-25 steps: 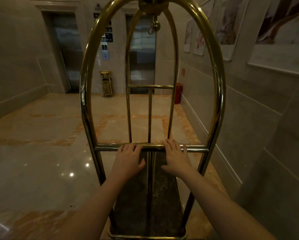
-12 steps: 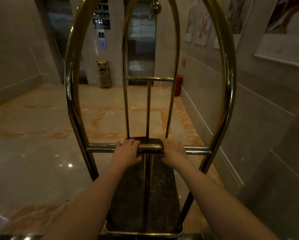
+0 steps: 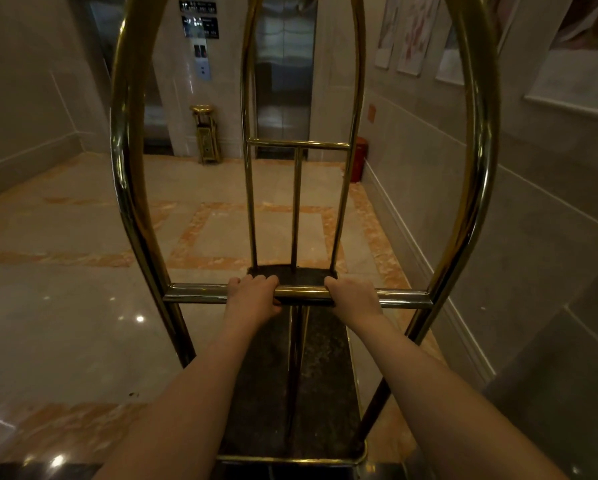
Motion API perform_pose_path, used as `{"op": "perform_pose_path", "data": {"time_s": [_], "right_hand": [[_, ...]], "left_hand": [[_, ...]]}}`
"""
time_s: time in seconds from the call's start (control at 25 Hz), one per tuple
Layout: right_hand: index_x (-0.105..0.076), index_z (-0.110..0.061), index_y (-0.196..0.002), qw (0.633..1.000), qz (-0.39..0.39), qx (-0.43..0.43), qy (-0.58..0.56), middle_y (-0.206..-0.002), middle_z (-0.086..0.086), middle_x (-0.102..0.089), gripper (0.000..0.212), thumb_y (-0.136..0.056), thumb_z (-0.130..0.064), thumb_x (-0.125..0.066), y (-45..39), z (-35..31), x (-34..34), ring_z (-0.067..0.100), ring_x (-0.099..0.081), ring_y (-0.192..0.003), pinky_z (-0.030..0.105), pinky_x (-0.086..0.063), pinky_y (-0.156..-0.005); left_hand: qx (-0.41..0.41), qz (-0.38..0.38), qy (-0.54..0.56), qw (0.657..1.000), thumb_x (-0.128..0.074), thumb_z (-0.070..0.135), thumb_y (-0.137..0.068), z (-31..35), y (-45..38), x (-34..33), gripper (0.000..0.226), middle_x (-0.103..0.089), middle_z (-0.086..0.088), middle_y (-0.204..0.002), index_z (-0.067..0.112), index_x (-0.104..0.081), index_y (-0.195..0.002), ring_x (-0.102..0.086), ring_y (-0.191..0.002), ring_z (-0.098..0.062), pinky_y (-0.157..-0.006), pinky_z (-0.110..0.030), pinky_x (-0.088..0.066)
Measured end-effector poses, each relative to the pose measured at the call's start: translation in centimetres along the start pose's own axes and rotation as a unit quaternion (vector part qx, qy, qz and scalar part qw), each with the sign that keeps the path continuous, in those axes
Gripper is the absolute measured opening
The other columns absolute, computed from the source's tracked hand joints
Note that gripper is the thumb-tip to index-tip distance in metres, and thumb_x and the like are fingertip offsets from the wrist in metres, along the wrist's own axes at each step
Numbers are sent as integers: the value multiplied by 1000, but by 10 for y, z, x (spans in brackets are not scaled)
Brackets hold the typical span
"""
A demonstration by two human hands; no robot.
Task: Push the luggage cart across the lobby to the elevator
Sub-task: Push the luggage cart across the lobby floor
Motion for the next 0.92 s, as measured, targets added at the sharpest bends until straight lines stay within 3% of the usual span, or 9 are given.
{"op": "perform_pose_path", "data": {"time_s": [0.2,0.68,0.92], "right_hand": [[-56,-19,-108,1000,-16,-4,8,-92,3,-65,24,-87,-19,-69,-17,6,-8,25,-63,-84,33,-37,-64],[-53,-19,-112,998,-50,-27,21,-98,5,-64,27,-89,-18,-68,-97,33,-33,26,-62,-88,35,-39,-66],[-55,-23,-107,999,-24,-30,22,-92,0,-65,25,-87,-23,-71,-148,53,-45,24,-62,-82,35,-37,-64]], "left_hand": [[4,-23,-19,1000,-71,43,-72,-3,-21,-7,29,-53,10,-84,36,-49,-90,-53,-85,-19,-76,-43,-34],[-5,-30,-39,999,-68,34,-81,-15,-95,-9,29,-57,3,-103,31,-52,-105,-52,-100,-24,-87,-47,-36],[-24,-11,-24,999,-67,35,-80,-25,-154,-17,26,-59,3,-97,30,-50,-99,-55,-96,-24,-89,-49,-36]]}}
Point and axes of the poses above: each hand's wrist, its own y-axis away from the middle knuckle, its own x-axis out of the back of the hand, z = x × y, the point moved 10 cm from there along -y, towards the middle knuckle
